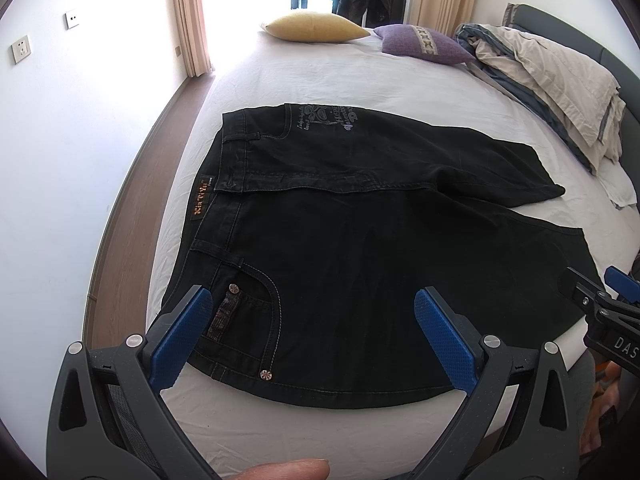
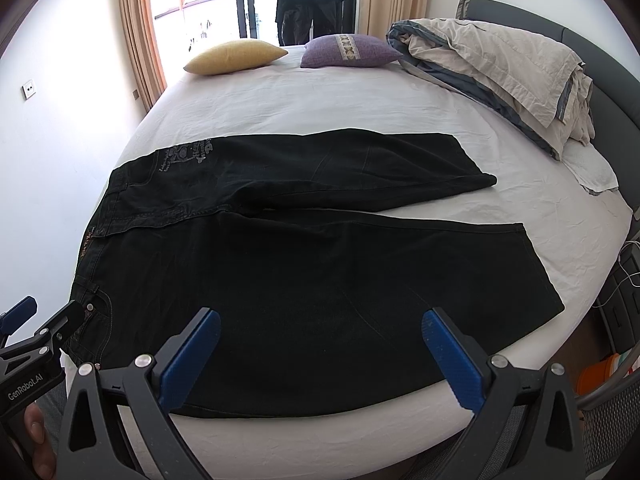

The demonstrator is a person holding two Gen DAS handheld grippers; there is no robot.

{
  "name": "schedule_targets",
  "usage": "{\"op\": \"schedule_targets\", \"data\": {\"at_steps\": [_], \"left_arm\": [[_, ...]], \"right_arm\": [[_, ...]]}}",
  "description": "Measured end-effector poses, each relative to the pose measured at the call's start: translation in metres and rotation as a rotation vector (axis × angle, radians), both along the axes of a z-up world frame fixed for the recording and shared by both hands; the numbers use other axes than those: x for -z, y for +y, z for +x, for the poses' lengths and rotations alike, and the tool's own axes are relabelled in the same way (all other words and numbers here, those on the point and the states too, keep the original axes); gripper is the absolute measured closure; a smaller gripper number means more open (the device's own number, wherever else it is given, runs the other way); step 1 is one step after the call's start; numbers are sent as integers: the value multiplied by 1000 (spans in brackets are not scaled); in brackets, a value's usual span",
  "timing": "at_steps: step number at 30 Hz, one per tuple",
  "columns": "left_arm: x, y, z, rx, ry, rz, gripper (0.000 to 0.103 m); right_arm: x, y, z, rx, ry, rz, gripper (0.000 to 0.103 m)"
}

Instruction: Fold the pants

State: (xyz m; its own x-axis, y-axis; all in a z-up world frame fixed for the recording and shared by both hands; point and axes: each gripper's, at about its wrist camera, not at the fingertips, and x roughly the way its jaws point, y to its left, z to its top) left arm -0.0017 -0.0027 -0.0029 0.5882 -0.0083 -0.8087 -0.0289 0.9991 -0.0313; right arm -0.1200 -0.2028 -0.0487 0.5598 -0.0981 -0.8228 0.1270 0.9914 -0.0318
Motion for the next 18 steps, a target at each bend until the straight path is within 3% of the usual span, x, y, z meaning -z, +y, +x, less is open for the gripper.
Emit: {"op": "schedule_targets", "data": {"at_steps": [18], "left_arm": [[11, -4, 2, 3, 18, -4, 0]], "right_arm": [[15, 8, 0, -3, 17, 6, 0]]}}
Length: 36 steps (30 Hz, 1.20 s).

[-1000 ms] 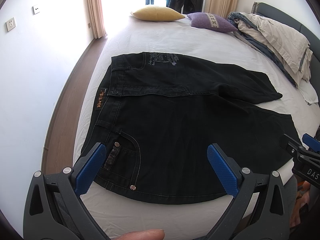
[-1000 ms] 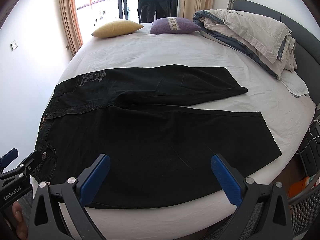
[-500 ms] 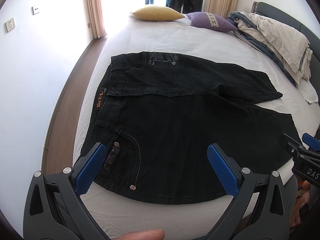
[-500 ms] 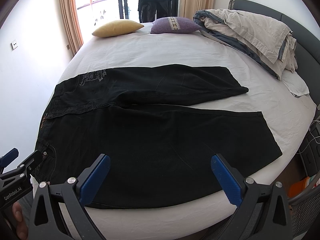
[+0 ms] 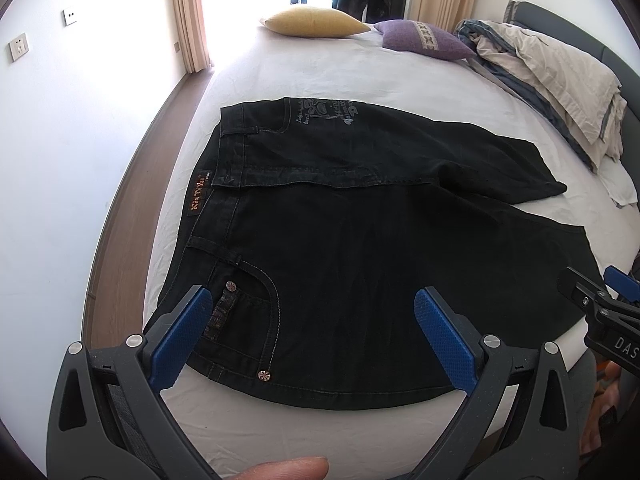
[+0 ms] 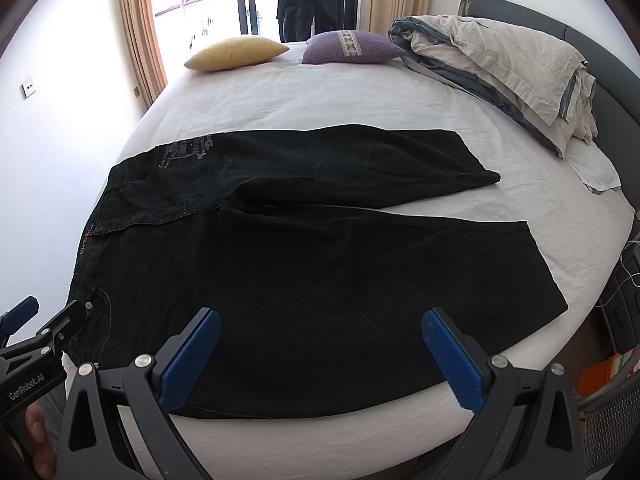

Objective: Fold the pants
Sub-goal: 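Grasp the jeans waistband with the left tool while the right tool grasps the waistband corner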

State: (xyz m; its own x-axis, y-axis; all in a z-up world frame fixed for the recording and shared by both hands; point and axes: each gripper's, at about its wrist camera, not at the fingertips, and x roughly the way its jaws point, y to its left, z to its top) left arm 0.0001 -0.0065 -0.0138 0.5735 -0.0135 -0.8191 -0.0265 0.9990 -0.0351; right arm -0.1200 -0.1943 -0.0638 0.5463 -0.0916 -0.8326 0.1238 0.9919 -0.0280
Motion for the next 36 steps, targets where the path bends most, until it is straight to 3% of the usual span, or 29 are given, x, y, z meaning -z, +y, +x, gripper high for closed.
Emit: {"op": "schedule_targets", "data": {"at_steps": [5, 10, 14, 15, 17, 20, 25, 28, 30, 32, 36], "left_arm": [[5, 1, 7, -4, 21, 1, 0], [13, 1, 19, 14, 16, 50, 0], [11, 15, 47, 48, -3, -17, 0], [9, 18, 58, 55, -12, -1, 0], [4, 24, 86, 62, -43, 61, 0], [-6, 35, 139, 127, -81, 84, 0], [-7, 44, 250, 270, -42, 201, 0], [9, 49, 319, 333, 28, 279, 0], [24, 52, 355, 405, 98, 260, 0], [38, 49, 376, 467, 148, 255, 2], [78, 50, 411, 528, 270, 263, 6]], "right_arm": [[4, -3, 7, 0, 18, 6, 0], [9, -8, 17, -33, 25, 26, 0], [7, -19, 37, -121, -3, 81, 0], [5, -22, 45, -148, -13, 90, 0], [2, -30, 64, -207, -26, 110, 0], [-5, -41, 98, -296, -60, 126, 0], [-6, -56, 165, -432, -72, 111, 7], [2, -57, 205, -525, -64, 92, 20], [11, -54, 227, -596, -52, 70, 28], [21, -46, 245, -674, -21, 64, 34], [39, -35, 281, -758, 22, 49, 37]]}}
